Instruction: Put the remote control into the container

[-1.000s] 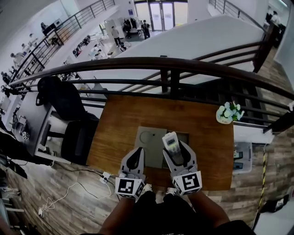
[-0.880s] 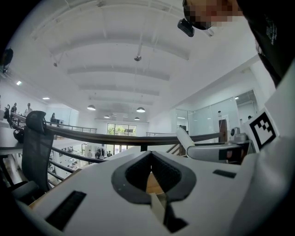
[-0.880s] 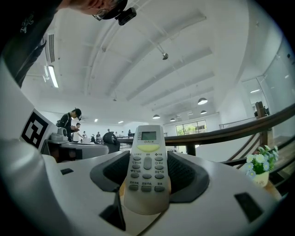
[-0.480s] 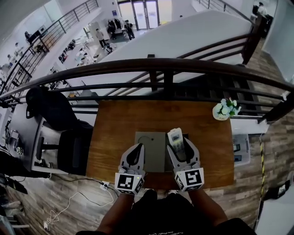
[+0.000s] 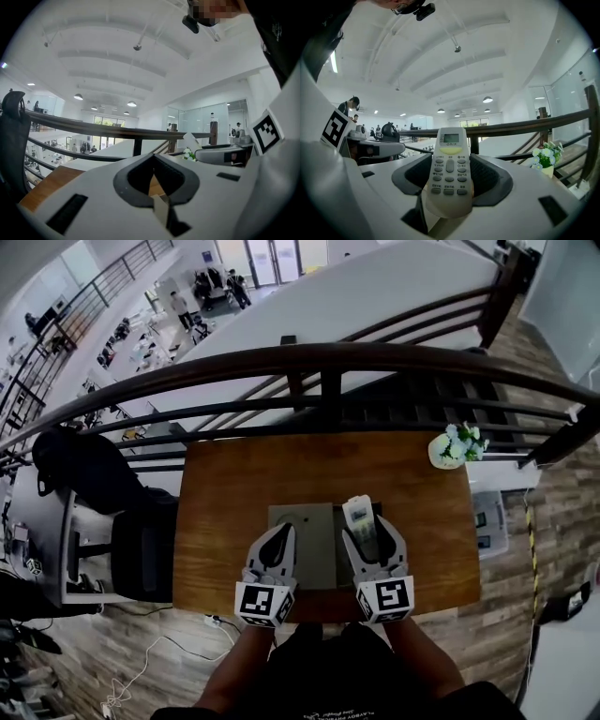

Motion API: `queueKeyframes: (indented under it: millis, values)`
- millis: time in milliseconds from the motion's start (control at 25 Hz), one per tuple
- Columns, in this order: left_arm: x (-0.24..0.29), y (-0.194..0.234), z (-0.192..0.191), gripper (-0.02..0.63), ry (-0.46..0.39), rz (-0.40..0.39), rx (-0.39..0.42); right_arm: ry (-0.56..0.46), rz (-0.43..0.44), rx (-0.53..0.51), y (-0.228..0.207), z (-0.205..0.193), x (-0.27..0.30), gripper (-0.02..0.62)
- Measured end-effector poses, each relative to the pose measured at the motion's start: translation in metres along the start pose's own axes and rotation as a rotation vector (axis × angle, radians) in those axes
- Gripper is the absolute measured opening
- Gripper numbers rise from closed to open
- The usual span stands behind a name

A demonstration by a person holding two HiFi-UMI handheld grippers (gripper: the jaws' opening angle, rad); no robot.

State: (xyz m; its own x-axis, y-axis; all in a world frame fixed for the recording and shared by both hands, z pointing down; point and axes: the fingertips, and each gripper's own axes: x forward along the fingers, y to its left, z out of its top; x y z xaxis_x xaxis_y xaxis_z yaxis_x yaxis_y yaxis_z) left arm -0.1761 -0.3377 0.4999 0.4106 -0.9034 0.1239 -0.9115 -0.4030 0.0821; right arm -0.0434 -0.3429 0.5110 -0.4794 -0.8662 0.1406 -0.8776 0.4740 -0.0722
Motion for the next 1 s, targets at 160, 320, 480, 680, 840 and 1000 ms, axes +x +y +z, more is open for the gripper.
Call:
queueKeyframes:
  millis: [160,320,480,680,840,1000]
  values:
    - [0.009,0.000,-0.014,0.008,0.028,-0.024,-0.008,0.045,-0.022,0.017,-0.003,-0.022,0.006,0.267]
    - [0.011,0.004,-0.032,0.008,0.065,-0.024,-0.001,0.098,-0.039,0.018,-0.003,-0.047,0.013,0.267]
    - [0.007,0.001,-0.042,0.008,0.090,-0.022,0.005,0.154,-0.046,0.012,-0.004,-0.067,0.018,0.267]
    - [0.002,0.001,-0.050,0.008,0.109,-0.037,0.006,0.210,-0.083,0.034,-0.007,-0.093,0.020,0.267]
    - [0.004,-0.001,-0.060,0.008,0.124,-0.035,-0.006,0.255,-0.102,0.024,-0.013,-0.109,0.023,0.267]
    - [0.004,-0.011,-0.059,0.008,0.125,-0.049,-0.012,0.299,-0.135,0.026,-0.017,-0.128,0.024,0.267]
